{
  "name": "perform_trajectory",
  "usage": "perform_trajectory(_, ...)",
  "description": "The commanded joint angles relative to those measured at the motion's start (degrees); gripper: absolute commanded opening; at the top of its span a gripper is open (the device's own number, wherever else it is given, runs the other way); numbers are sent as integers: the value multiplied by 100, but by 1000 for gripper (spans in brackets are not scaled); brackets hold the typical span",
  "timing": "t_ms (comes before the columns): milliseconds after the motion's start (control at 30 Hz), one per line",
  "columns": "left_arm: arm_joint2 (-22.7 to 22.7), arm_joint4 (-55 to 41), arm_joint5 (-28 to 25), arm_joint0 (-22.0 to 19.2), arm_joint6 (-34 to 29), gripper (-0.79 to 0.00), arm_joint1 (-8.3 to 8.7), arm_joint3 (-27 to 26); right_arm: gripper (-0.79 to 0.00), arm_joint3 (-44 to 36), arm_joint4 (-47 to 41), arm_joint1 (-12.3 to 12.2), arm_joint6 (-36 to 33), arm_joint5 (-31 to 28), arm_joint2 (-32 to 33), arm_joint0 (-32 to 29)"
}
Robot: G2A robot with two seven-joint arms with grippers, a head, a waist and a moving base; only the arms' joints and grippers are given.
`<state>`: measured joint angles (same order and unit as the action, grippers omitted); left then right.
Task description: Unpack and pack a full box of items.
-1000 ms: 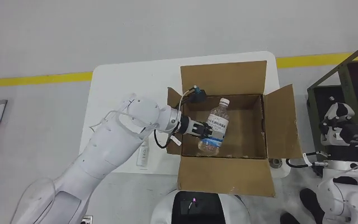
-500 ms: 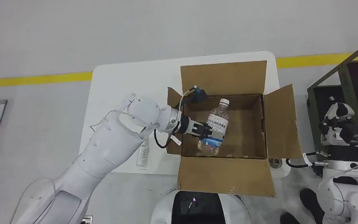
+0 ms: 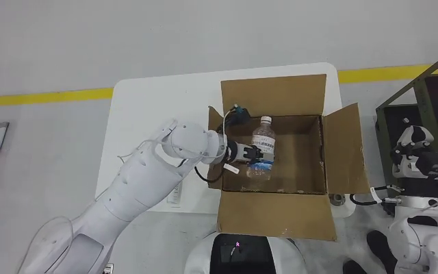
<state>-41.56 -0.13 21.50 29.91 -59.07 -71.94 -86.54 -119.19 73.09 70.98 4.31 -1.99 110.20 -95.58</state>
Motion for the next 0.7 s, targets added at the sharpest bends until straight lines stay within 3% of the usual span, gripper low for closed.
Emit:
perform_trajectory(0, 129, 163, 462, -104, -171, -785, -21, 4, -785, 0, 0, 0, 0, 0, 0, 0)
perform_trajectory(167, 348, 237, 937, -260, -365, -785, -96, 44, -785, 0, 0, 0, 0, 0, 0, 0)
perform_trajectory(433, 576, 492, 1138, -382, -362, -785, -173, 305, -785, 0, 0, 0, 0, 0, 0, 0)
perform_trajectory(467, 593, 514, 1146, -396, -371, -680, -181, 317, -785, 0, 0, 0, 0, 0, 0, 0)
perform_trajectory(533, 592, 500, 1144, -407, -354, -400, -196, 345, -785, 0, 0, 0, 0, 0, 0, 0)
perform_trajectory(600, 594, 495, 1145, -420, -365, 0, -208, 388, -785, 0, 0, 0, 0, 0, 0, 0)
perform_trajectory(667, 591, 501, 1135, -443, -383, 0, -217, 425, -785, 0, 0, 0, 0, 0, 0, 0)
